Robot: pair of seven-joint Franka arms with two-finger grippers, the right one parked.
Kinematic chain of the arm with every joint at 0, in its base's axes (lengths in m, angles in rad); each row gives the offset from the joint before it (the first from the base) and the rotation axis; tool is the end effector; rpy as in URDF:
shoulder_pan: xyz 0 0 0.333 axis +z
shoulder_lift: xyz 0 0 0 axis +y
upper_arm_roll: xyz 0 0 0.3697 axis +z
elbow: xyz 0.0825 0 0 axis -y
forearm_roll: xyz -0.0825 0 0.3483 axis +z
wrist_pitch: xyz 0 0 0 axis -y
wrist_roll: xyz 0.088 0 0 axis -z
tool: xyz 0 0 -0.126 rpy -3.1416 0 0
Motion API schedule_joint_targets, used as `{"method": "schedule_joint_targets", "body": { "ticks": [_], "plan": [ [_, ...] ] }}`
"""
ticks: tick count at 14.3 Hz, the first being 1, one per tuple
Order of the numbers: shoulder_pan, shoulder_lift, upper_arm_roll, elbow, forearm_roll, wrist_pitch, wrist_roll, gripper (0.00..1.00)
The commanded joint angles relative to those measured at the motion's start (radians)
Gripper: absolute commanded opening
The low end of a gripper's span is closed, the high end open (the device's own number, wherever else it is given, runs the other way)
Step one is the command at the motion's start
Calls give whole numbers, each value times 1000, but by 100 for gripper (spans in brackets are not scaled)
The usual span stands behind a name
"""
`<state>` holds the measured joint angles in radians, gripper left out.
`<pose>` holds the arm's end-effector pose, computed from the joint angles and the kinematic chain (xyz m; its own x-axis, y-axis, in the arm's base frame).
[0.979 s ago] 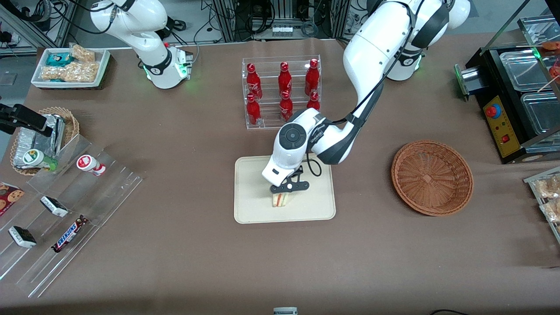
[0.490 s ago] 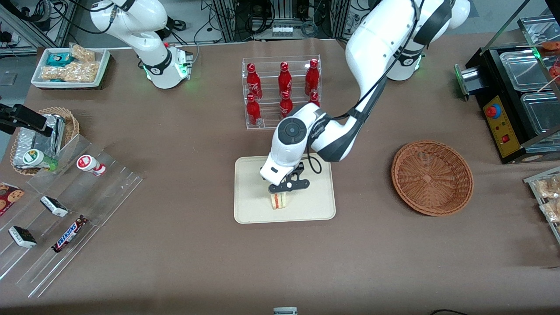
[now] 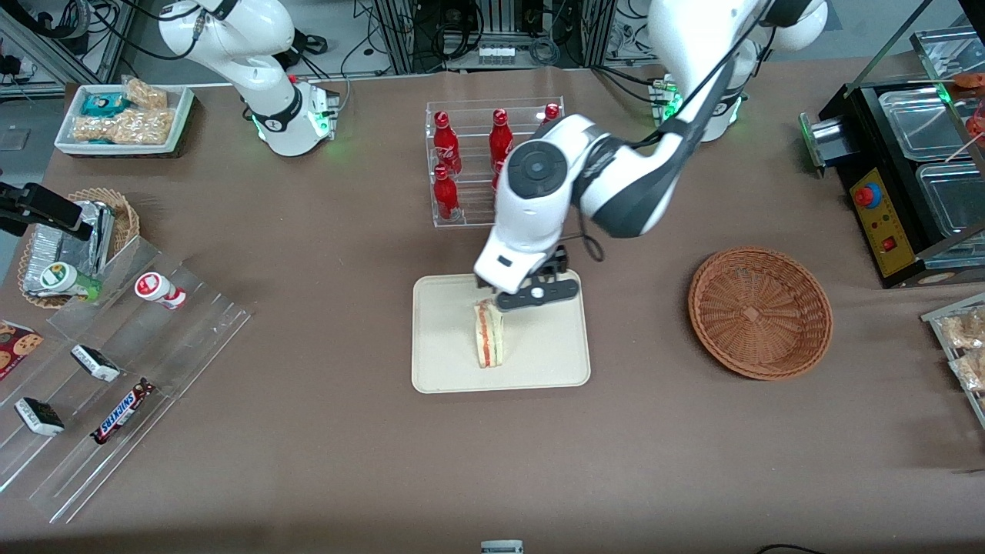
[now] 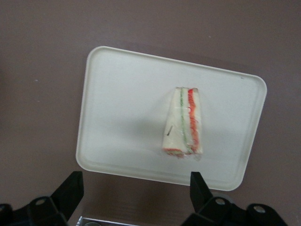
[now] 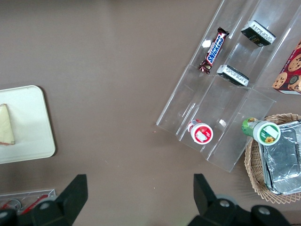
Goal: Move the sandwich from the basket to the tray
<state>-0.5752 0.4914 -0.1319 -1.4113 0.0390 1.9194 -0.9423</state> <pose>0.5411 -0.4332 0.4621 0.9717 0.2360 -0.0081 0.2361 -0.9712 0.0317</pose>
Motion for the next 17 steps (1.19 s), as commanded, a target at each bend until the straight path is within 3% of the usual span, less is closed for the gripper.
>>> {"method": "schedule_joint_targets", "body": {
  "ticks": [1,9,17],
  "plan": [
    [84,-72,-6,-110,12,-7,-3,100],
    [369,-270,-6,-326,39,-23,342,100],
    [581,-410,-44,-339,-2,-175,699,100]
  ]
}}
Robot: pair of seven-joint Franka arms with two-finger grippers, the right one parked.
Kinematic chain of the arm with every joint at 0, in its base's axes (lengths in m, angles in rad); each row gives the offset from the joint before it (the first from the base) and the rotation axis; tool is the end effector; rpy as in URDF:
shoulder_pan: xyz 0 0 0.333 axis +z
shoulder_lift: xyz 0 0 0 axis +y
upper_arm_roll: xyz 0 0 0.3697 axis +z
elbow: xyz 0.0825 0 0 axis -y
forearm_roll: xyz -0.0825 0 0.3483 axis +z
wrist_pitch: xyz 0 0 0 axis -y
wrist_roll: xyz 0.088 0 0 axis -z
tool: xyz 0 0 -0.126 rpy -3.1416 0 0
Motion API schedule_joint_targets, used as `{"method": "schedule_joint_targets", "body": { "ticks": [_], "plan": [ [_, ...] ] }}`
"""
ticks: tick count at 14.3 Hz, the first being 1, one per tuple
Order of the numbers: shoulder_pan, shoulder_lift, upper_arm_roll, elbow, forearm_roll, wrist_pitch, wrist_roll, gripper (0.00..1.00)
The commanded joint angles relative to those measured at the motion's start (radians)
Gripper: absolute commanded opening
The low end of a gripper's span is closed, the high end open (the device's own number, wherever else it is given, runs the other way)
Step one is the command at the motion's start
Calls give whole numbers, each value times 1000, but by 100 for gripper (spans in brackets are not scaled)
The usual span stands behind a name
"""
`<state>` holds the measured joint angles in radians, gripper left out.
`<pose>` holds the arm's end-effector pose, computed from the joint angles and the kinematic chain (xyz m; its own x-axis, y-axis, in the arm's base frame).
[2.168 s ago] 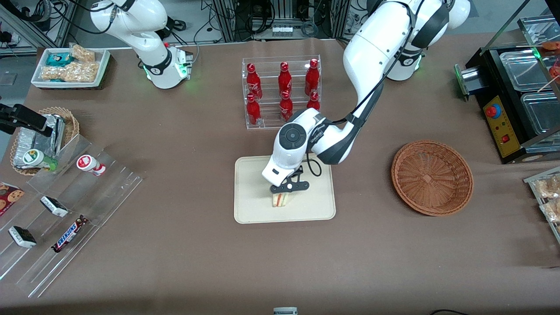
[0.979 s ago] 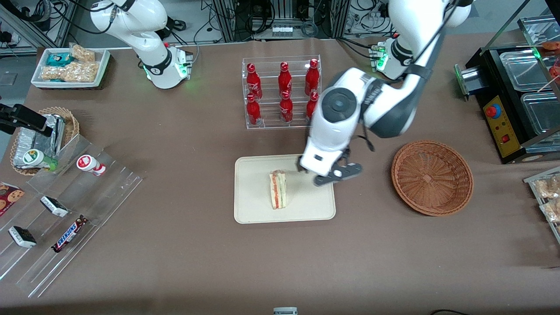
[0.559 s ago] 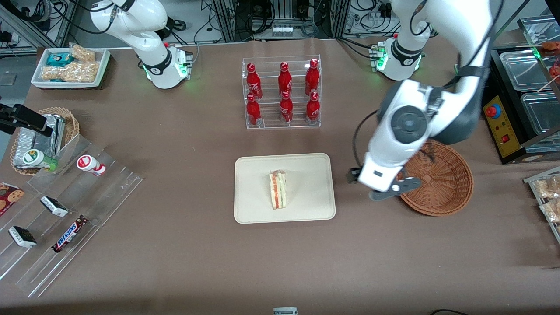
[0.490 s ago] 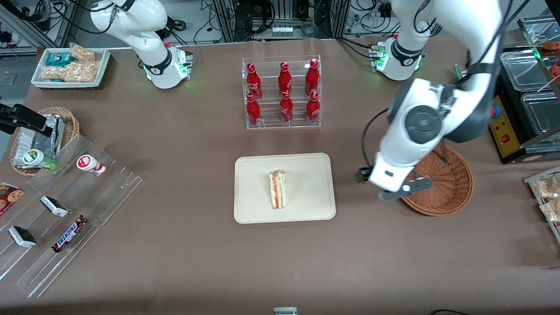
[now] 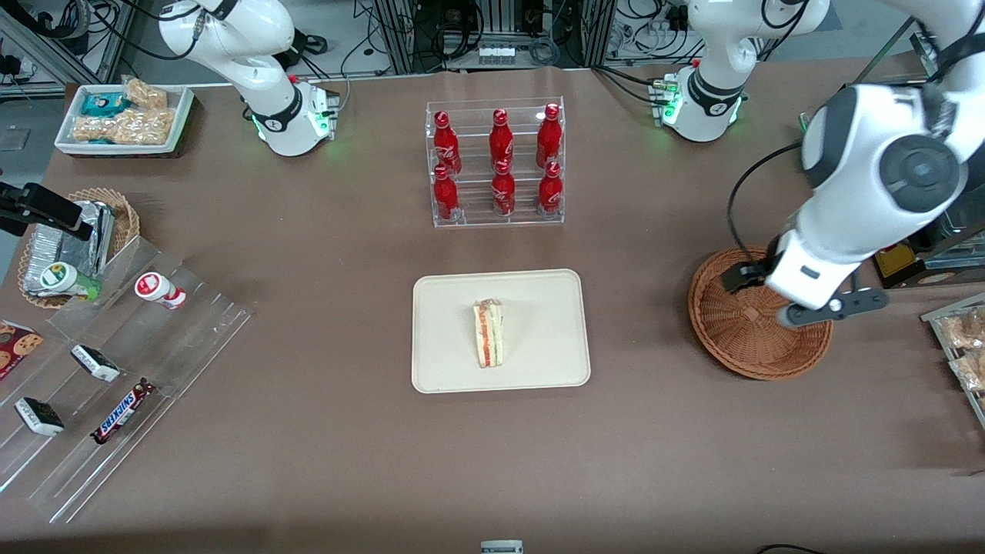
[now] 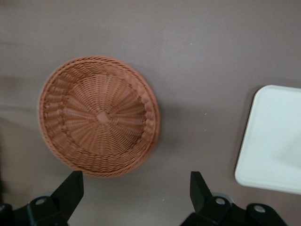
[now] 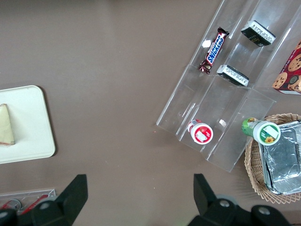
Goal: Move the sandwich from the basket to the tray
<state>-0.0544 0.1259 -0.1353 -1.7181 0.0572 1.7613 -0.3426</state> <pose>0.5548 -0.0961 0.5427 0.9879 0.1414 -0.0640 0.1374 -0.9885 -0.0633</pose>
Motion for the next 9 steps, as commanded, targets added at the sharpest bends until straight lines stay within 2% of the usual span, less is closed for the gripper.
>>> {"method": "schedule_joint_targets", "body": {
  "ticks": [1,3,7,9],
  "plan": [
    [71,-48,-43,-23,-22,-48,181,100],
    [73,-66,-23,-12,-33,-78,310,100],
    [65,-100,55,32,-94,-121,424,100],
    [50,-110,78,70,-96,-125,430,100]
  ]
}}
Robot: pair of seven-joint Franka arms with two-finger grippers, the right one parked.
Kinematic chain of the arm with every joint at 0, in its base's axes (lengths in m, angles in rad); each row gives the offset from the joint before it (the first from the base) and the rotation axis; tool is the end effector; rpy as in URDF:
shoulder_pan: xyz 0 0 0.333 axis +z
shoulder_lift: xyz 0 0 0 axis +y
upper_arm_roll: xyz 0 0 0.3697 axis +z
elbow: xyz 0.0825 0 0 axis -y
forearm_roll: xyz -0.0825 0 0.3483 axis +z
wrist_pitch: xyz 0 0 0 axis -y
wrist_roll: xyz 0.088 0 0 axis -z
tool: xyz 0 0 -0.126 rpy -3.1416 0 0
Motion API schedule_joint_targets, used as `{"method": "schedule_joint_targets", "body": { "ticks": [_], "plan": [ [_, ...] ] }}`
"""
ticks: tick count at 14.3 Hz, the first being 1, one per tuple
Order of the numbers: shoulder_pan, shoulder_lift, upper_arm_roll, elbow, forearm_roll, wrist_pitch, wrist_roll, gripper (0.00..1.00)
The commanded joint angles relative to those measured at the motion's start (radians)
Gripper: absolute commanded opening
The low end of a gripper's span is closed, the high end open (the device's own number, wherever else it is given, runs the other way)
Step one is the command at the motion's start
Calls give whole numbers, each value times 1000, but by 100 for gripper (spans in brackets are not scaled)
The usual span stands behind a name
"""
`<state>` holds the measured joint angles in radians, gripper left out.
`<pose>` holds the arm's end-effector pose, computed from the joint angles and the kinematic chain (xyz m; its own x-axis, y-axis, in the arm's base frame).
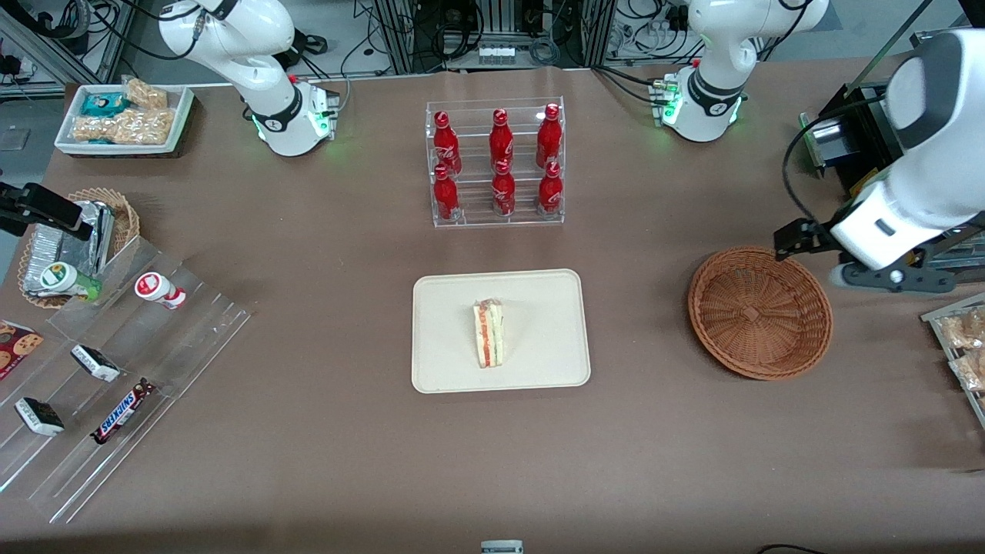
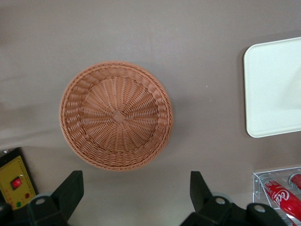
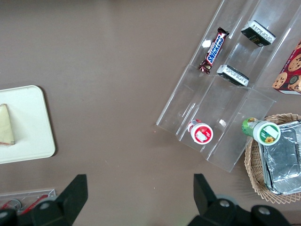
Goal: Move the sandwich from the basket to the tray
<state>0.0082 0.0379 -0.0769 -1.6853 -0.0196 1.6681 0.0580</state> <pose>0.5328 -0.0382 0.5974 0.9908 -0.1245 -0.0536 -0.1232 -0.9920 0.0254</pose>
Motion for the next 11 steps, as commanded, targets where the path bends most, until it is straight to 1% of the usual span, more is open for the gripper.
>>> {"method": "schedule_joint_targets", "body": {
  "ticks": [1,6,11],
  "plan": [
    [-14,-24,26,52,-19,-33,29,100],
    [-27,-32,22,55,-2,-50,25,100],
    [-25,-49,20,47,-2,-64,25,100]
  ]
}}
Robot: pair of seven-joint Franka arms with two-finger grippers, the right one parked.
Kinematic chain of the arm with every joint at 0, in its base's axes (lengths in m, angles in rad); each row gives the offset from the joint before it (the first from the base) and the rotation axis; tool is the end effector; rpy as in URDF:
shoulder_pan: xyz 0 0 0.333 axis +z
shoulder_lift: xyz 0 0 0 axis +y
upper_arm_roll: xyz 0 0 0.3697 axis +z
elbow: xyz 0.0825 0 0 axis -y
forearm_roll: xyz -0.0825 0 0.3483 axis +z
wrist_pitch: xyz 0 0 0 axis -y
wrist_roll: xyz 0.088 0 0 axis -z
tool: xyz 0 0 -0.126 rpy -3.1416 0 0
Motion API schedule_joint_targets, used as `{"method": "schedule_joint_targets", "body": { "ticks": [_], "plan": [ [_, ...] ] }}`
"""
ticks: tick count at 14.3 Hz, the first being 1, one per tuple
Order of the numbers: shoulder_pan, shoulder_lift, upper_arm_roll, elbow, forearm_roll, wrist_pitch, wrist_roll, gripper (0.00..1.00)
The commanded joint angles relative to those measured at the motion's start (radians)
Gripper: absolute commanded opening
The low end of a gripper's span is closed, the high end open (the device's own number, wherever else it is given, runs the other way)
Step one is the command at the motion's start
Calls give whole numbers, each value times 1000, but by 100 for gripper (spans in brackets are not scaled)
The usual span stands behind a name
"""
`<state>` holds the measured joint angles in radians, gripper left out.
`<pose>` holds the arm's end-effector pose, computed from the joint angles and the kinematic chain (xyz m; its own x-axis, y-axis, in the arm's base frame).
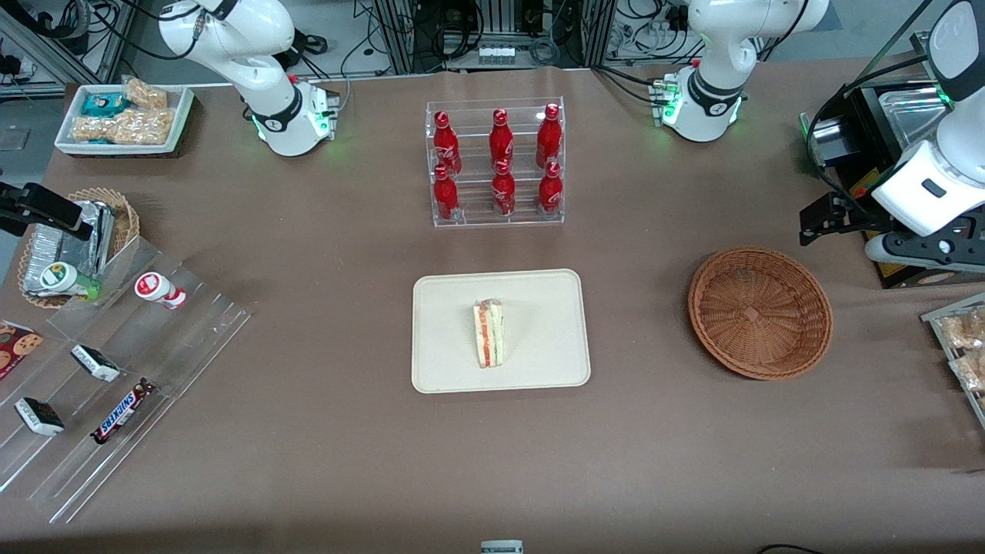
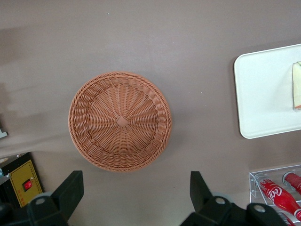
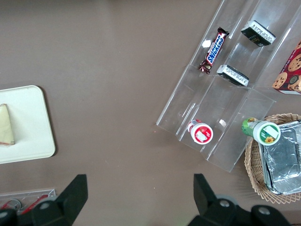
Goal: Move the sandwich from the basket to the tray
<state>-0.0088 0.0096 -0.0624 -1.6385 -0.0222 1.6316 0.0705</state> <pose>0.5241 -0.0399 0.6299 0.9901 -0.1399 -0.0149 -0.1395 -0.9899 0.0238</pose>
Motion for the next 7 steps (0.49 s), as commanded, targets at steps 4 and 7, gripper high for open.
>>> {"method": "schedule_joint_targets", "body": {
  "ticks": [4,7],
  "plan": [
    [-10,-16,4,-1,1,-29,12,100],
    [-10,-16,4,-6,1,-24,14,100]
  ]
}}
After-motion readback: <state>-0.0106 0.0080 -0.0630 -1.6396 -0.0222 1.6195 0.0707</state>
